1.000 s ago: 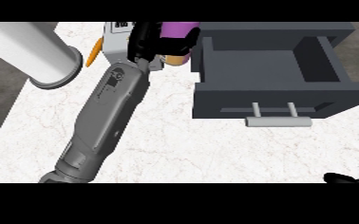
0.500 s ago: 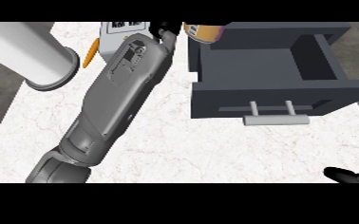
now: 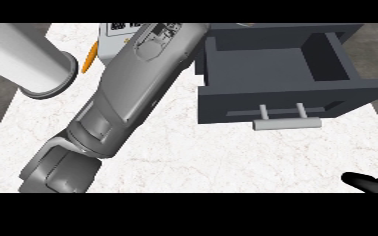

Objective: Pick up the can, place it into the drawer and close the drawer

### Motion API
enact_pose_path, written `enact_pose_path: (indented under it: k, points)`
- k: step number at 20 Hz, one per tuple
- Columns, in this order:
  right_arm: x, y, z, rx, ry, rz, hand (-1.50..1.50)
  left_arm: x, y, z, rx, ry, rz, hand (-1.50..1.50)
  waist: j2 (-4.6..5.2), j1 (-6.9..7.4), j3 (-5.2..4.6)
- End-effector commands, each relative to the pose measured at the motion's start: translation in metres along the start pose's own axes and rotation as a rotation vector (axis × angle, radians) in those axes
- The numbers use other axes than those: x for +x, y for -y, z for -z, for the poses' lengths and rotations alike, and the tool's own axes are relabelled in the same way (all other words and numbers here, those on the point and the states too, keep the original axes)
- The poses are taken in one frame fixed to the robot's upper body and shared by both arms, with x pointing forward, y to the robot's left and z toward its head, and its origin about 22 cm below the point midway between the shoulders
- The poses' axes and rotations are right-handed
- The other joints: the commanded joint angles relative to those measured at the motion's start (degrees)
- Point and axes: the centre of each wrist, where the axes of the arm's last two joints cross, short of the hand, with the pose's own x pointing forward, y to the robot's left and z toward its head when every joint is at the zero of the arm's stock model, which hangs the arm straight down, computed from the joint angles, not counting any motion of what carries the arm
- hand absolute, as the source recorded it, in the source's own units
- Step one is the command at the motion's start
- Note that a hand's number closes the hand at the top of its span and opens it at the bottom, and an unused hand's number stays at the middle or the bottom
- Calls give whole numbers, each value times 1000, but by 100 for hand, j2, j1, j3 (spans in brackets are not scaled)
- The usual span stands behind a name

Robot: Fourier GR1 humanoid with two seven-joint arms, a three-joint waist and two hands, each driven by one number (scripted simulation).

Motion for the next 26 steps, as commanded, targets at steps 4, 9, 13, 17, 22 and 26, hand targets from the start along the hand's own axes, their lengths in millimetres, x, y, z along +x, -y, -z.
enact_pose_path:
  k: [4, 9, 13, 17, 22, 26]
  points:
    - [10, -1, 6, 25, 3, -1, -150, 20, 15, 9, 0, -16, 44, 150, 30, -111, 5]
    - [18, -12, 5, 7, 4, 10, -150, 13, 16, 12, 59, -18, 68, 150, 44, -216, 5]
    - [12, -3, 6, 49, 18, -4, -150, 22, 18, 15, 119, -15, 72, -150, 61, -260, 12]
    - [12, -8, 4, 66, 31, -6, -150, -4, 11, 15, 181, -11, 82, -150, 84, -359, 15]
    - [22, -10, 18, 93, 58, -87, -150, 8, 15, 17, 212, 5, 98, -150, 114, -355, 12]
    - [33, -14, 26, 119, 114, -146, -150, 10, 15, 17, 223, 11, 59, -150, 121, -325, 8]
